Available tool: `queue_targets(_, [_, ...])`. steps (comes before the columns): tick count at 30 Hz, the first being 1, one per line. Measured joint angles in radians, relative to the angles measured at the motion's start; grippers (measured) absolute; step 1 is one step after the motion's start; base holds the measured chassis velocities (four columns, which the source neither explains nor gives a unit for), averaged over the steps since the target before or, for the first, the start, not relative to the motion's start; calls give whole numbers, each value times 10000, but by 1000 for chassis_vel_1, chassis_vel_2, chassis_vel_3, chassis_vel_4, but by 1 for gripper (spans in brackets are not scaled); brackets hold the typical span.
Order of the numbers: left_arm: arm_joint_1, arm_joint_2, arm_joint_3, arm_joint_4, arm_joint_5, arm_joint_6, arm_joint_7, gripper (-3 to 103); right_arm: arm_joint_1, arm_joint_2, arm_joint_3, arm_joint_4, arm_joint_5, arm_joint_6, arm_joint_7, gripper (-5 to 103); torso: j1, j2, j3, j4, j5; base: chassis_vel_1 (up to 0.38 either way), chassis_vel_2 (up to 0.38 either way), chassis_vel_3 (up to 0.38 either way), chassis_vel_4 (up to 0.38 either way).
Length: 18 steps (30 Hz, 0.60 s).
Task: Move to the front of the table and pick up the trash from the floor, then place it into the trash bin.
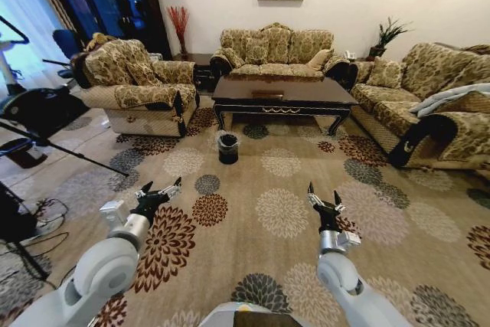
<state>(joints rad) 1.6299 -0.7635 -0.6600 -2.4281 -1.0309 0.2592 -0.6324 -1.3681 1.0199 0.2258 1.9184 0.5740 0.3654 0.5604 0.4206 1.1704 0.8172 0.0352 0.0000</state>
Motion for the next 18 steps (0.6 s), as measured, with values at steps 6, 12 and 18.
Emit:
queue_targets(6, [0,0,0,0,0,0,0,100,0,0,0,0,0,0,0,100,112,252,138,0,0,0,0,0,0])
queue_targets(12, [0,0,0,0,0,0,0,100,0,0,0,0,0,0,0,100,274,601,323,1,0,0,0,0,0])
queue_targets(18, [0,0,0,0,0,0,0,100,0,0,0,0,0,0,0,100,401,884,480,0,-1,-34,-38,42,44])
